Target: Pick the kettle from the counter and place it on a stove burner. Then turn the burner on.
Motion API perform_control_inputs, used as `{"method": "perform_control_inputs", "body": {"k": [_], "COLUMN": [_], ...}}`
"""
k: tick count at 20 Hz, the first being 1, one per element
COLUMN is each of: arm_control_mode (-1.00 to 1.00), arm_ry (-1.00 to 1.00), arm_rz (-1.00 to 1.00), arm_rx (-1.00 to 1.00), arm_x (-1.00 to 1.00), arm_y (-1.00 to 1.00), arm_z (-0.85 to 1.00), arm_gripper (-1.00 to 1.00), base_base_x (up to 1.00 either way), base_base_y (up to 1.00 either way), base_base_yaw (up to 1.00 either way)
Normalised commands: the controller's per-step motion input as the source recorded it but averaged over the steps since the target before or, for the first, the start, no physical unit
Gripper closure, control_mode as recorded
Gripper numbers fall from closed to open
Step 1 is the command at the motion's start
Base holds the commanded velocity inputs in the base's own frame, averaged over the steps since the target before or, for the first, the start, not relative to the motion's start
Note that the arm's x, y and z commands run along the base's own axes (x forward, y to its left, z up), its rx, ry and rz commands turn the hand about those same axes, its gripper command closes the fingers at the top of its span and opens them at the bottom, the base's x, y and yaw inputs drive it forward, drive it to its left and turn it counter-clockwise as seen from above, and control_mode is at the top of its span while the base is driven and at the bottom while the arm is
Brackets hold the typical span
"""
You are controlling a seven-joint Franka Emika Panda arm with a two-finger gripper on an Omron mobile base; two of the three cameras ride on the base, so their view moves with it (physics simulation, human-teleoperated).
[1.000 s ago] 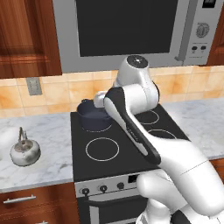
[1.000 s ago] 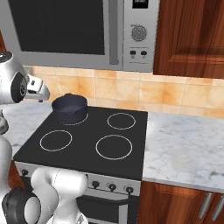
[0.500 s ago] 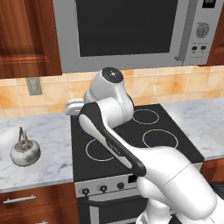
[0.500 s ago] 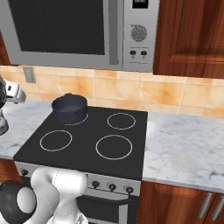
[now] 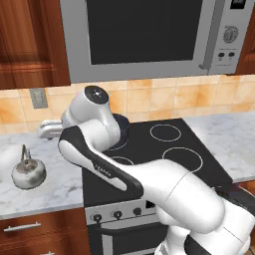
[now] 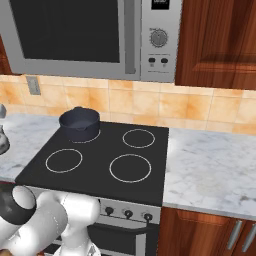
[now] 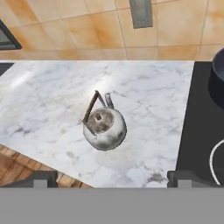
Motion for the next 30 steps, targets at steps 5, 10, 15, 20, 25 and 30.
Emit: {"method": "perform_control_inputs", "body": {"k": [5, 10, 15, 20, 25, 30], "arm_control_mode": [-1.0, -1.0, -1.0, -1.0, -1.0, -1.0], "arm_ry": [0.0, 0.0, 0.0, 0.0, 0.0, 0.05], "arm_rz": [0.07, 0.01, 0.0, -0.12, -0.09, 0.0], "arm_rx": [0.0, -0.01, -0.07, 0.0, 0.0, -0.01], "arm_x": [0.0, 0.01, 0.0, 0.0, 0.0, 0.15], "arm_y": [0.81, 0.51, 0.16, 0.0, 0.0, 0.0], "arm_z": [-0.27, -0.14, -0.13, -0.03, 0.0, -0.16], "arm_gripper": [-1.0, -1.0, -1.0, -1.0, -1.0, -1.0], "base_base_x": [0.0, 0.0, 0.0, 0.0, 0.0, 0.0], "base_base_y": [0.0, 0.0, 0.0, 0.0, 0.0, 0.0], "base_base_yaw": [0.0, 0.0, 0.0, 0.0, 0.0, 0.0]}}
